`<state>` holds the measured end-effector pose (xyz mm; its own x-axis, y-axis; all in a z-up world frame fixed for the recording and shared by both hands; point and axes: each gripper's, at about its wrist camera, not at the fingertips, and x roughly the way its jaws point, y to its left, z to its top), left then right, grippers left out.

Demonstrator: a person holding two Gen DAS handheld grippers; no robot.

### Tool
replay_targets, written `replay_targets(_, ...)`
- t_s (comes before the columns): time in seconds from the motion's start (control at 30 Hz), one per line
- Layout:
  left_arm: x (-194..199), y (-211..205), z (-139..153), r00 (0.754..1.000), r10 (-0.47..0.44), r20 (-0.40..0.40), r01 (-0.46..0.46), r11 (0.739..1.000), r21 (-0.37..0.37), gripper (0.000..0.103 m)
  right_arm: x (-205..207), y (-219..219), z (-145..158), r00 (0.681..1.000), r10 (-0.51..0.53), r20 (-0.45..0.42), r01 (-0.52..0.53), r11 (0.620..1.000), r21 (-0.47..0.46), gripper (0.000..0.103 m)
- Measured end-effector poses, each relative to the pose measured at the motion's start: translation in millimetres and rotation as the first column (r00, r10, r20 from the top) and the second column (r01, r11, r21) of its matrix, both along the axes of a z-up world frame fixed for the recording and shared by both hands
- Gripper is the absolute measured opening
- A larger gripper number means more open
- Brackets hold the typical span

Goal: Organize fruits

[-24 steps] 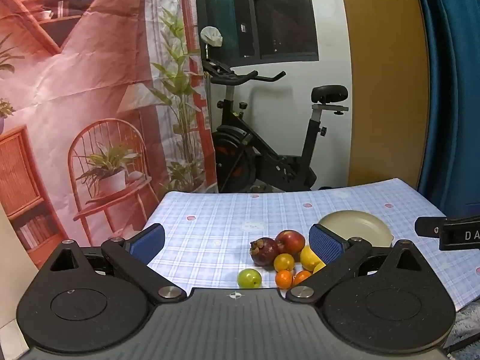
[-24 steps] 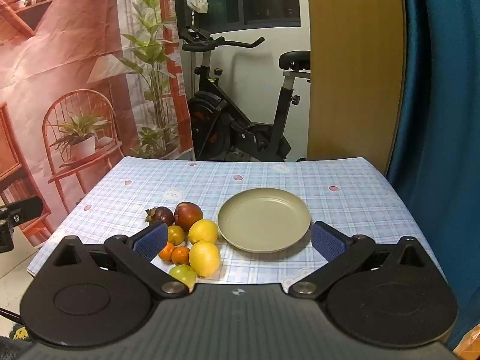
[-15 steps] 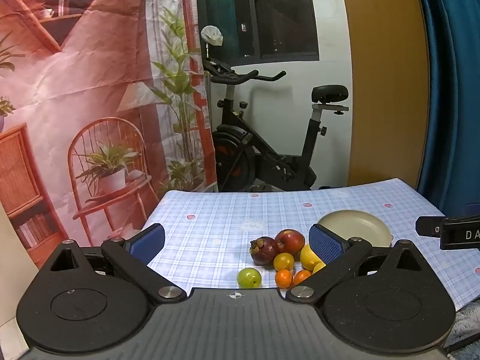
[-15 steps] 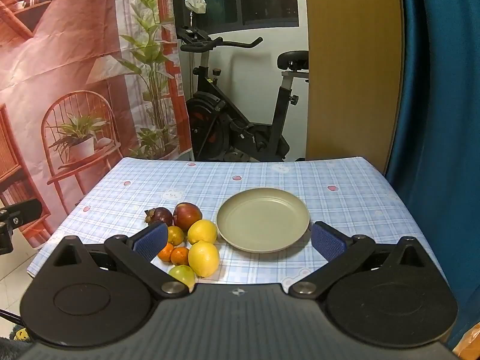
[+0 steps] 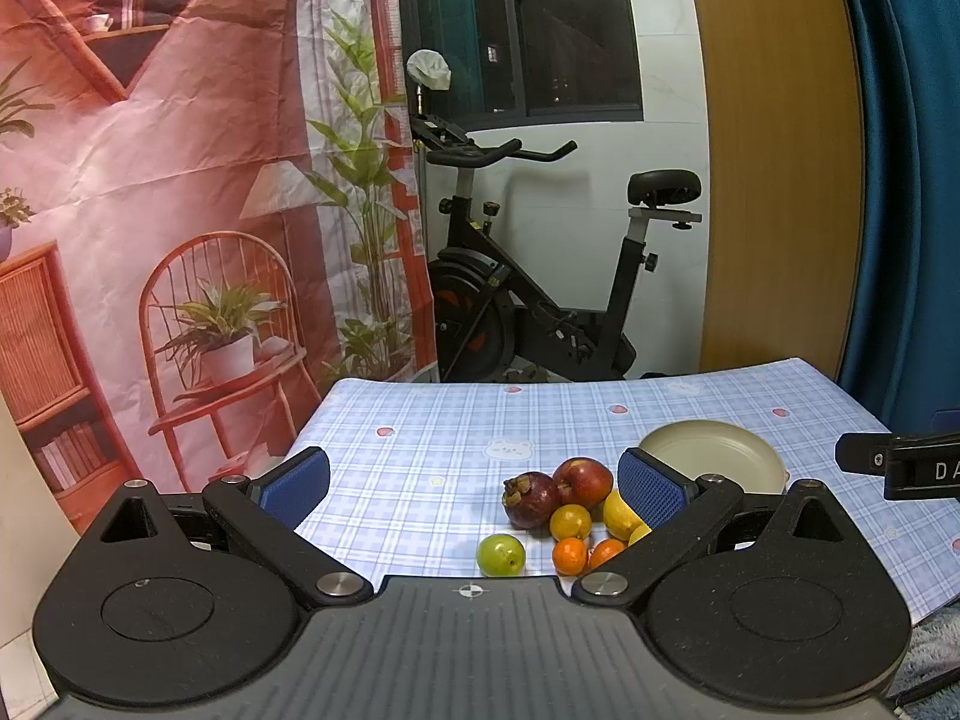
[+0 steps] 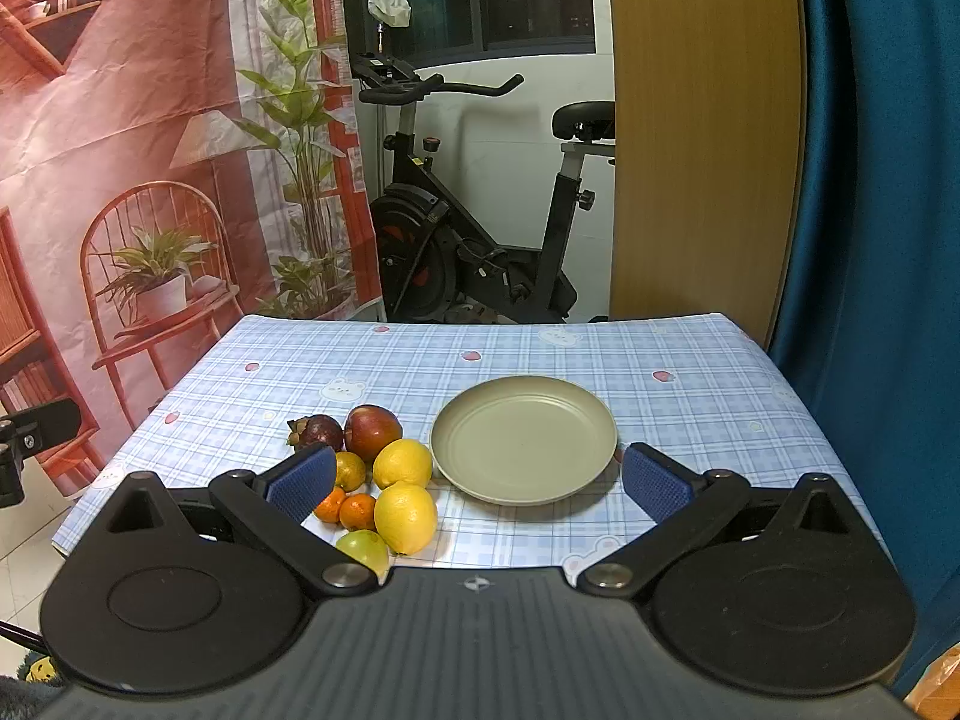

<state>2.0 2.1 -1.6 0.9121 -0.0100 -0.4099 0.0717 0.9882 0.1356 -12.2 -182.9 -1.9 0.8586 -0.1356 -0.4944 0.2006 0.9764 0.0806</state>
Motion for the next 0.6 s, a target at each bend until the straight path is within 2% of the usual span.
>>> replay_targets(0.6,3.4,2.9,0.5,1.000,0.003,-0.014,-0.004,1.000,-0.020,0.103,-0.8,0.7,-0.4,1.000,-0.002,-0.002,0.002,1.000,0.000,0.103)
